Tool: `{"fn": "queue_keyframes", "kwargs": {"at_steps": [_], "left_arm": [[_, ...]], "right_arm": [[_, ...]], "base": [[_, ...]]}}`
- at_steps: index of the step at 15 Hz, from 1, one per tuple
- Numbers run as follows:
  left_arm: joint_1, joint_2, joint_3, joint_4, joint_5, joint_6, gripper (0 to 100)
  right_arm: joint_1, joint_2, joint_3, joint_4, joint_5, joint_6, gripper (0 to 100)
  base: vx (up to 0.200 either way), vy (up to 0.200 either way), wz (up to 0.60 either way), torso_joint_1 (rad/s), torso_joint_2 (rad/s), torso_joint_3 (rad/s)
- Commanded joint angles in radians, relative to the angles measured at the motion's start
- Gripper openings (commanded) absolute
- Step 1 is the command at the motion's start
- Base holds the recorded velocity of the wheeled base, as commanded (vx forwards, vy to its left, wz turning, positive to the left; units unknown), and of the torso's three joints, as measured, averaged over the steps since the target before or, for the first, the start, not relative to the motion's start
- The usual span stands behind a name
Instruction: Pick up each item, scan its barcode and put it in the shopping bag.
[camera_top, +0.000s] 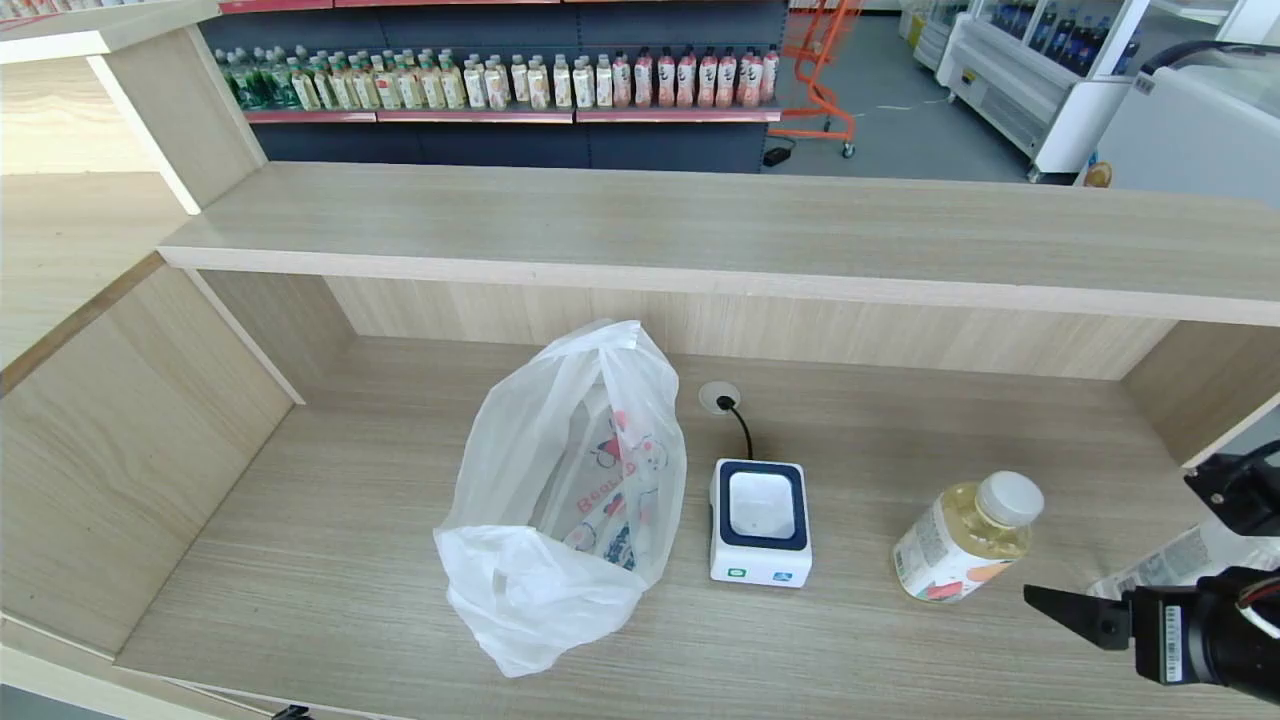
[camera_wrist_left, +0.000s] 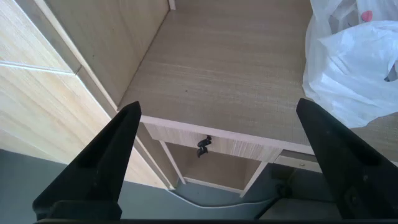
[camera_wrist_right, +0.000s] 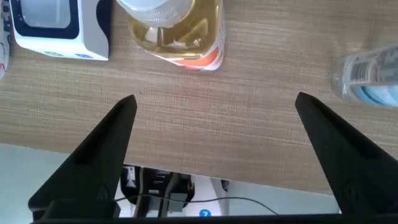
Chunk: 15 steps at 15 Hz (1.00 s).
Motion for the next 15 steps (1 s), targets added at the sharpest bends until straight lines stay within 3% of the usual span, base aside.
{"fn": "queue_keyframes", "kwargs": {"at_steps": [1,9,15], "left_arm": [[0.0,0.0,0.0,0.001,0.001,0.0,100],[0.0,0.0,0.0,0.0,0.001,0.0,100],[0.0,0.0,0.0,0.0,0.001,0.0,100]], "right_arm": [[0.044,0.217,0.033,-0.162,-0.002,0.001,100],[0.155,0.531,0.056,-0.611,-0.054,-0.016,100],[0.179,0.72,0.054,-0.92,-0.088,-0.053,100]], "base": [[0.0,0.0,0.0,0.0,0.0,0.0],[0.0,0.0,0.0,0.0,0.0,0.0],[0.0,0.0,0.0,0.0,0.0,0.0]]}}
